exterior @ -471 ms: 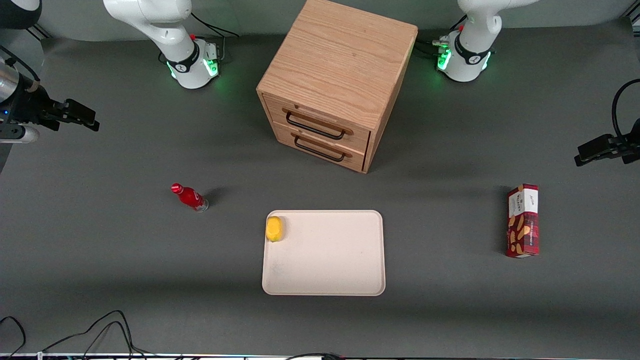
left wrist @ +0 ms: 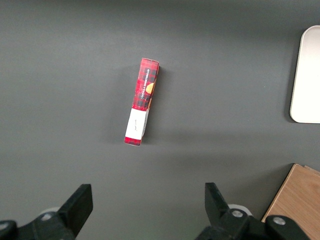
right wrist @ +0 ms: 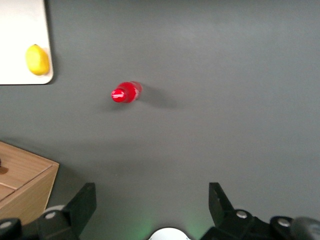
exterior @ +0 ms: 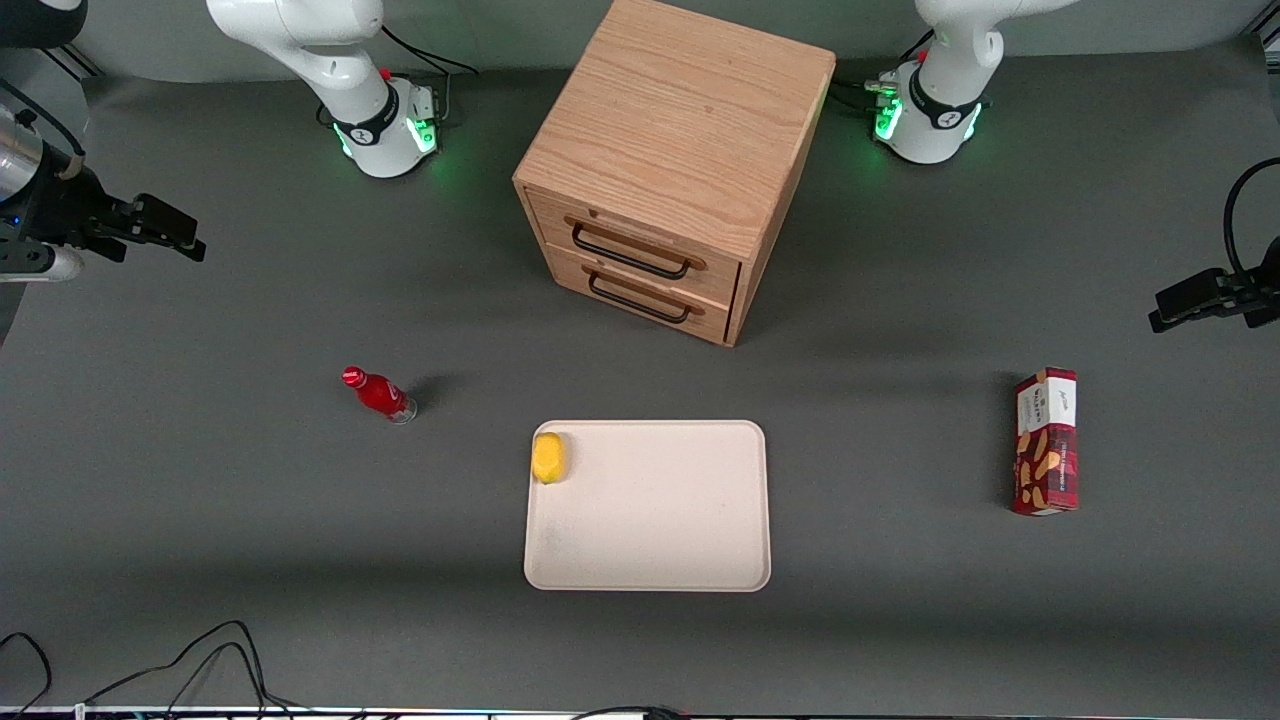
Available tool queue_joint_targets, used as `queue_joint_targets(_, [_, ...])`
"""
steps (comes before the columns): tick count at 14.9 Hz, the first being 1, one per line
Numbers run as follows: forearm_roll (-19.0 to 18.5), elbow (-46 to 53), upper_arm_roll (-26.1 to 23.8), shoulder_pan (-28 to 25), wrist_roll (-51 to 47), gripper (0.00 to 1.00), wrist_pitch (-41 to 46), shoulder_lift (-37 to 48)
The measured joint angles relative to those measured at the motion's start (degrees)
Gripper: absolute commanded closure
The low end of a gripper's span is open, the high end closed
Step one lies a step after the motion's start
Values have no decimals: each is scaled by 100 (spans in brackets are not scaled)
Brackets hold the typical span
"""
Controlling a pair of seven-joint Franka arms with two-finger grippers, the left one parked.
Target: Open upper drawer
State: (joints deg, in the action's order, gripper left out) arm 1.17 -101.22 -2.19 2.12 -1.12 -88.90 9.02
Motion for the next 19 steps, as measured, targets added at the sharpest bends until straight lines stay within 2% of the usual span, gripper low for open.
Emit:
queue_joint_targets(3, [43,107,-319,-120,74,0,-3,-1])
queue_joint_targets(7, [137,446,-1189,-189,133,0,-82,-275])
queue_joint_targets(9, [318,646,-1500,-217,225,0,-197,-480])
queue_joint_targets(13, [400,1021,-2087,-258,357,0,-238,-859])
queue_joint_targets(16, [405,1231,-2447,-312,676,0,-278,-1229])
queue_joint_targets(19, [546,1483,-2657,-329,1477,0,-391,-1698])
